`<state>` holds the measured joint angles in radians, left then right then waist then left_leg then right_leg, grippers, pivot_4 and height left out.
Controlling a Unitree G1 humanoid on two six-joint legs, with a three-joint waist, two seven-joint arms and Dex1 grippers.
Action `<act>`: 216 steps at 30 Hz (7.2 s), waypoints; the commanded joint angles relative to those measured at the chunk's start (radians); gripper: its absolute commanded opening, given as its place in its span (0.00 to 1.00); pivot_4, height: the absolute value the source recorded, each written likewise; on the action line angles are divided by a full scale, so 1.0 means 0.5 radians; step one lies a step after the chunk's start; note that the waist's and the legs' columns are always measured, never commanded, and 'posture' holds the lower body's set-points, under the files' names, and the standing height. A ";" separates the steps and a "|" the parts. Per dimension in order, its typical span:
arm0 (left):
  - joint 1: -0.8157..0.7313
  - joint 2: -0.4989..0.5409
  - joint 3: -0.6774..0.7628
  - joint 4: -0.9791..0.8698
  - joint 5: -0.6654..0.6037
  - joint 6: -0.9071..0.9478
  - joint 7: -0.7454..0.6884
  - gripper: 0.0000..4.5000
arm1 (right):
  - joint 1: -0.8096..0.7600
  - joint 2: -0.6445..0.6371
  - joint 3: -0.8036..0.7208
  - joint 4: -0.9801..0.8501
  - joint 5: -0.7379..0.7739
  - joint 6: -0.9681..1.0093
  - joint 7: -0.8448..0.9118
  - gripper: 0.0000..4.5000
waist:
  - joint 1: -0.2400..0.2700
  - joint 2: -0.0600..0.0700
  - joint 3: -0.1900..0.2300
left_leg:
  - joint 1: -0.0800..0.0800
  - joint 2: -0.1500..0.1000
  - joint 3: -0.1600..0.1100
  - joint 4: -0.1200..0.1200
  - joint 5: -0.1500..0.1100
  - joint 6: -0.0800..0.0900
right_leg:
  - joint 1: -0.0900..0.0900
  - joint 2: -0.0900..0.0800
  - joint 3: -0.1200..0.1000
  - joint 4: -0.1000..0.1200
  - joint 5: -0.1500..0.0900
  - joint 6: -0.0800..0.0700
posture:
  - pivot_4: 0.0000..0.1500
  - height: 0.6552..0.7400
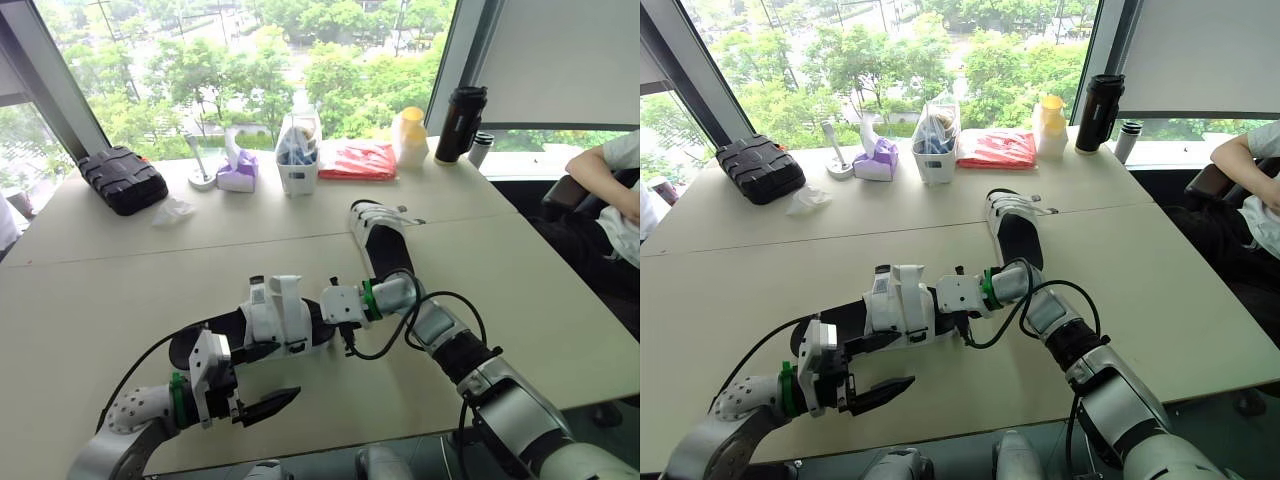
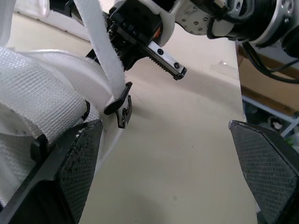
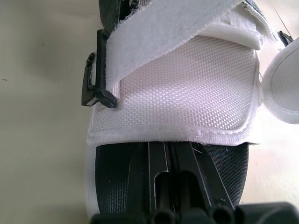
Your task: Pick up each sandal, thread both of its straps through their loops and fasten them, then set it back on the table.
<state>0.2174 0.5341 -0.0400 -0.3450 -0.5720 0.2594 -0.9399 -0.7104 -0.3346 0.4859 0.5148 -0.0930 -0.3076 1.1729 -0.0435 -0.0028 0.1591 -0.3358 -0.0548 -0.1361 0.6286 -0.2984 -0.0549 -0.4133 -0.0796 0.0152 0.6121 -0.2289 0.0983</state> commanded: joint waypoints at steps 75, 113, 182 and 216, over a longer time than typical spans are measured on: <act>0.447 0.514 -0.076 -0.523 -0.399 0.823 -0.148 0.00 | 0.090 -0.015 0.125 0.153 -0.172 0.059 0.044 0.00 | -0.010 -0.009 0.001 | -0.003 0.001 0.006 -0.017 -0.003 0.003 | -0.016 -0.001 0.003 -0.001 -0.009 -0.009 | 1.00 1.00; -0.956 -0.183 0.438 0.502 -1.135 1.403 0.639 0.65 | 0.054 0.004 0.120 0.213 -0.175 0.030 0.000 0.00 | 0.002 -0.015 0.003 | 0.001 0.000 -0.001 -0.008 0.002 -0.003 | -0.010 0.008 -0.001 0.007 0.001 -0.009 | 1.00 1.00; -1.645 -0.005 0.369 0.778 -0.315 0.863 -0.030 0.01 | 0.074 0.000 0.121 0.191 -0.174 0.043 -0.003 0.00 | -0.003 -0.026 0.021 | 0.027 0.000 -0.001 -0.015 0.001 -0.004 | 0.012 0.007 -0.001 0.004 -0.003 -0.006 | 1.00 1.00; -1.721 0.231 -0.333 1.324 0.912 0.329 0.031 0.22 | 0.079 0.000 0.126 0.183 -0.175 0.050 -0.014 0.00 | 0.000 -0.023 0.023 | 0.026 -0.001 -0.001 -0.017 0.001 -0.004 | 0.011 0.005 -0.001 0.003 -0.002 -0.001 | 1.00 1.00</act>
<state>-0.6364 0.6226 -0.2244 0.2546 -0.2003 0.4199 -1.0118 -0.7179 -0.3167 0.4853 0.5381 -0.0967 -0.3295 1.1439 -0.0434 -0.0141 0.1704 -0.3225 -0.0553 -0.1367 0.6203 -0.2977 -0.0570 -0.4076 -0.0772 0.0147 0.6138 -0.2298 0.0979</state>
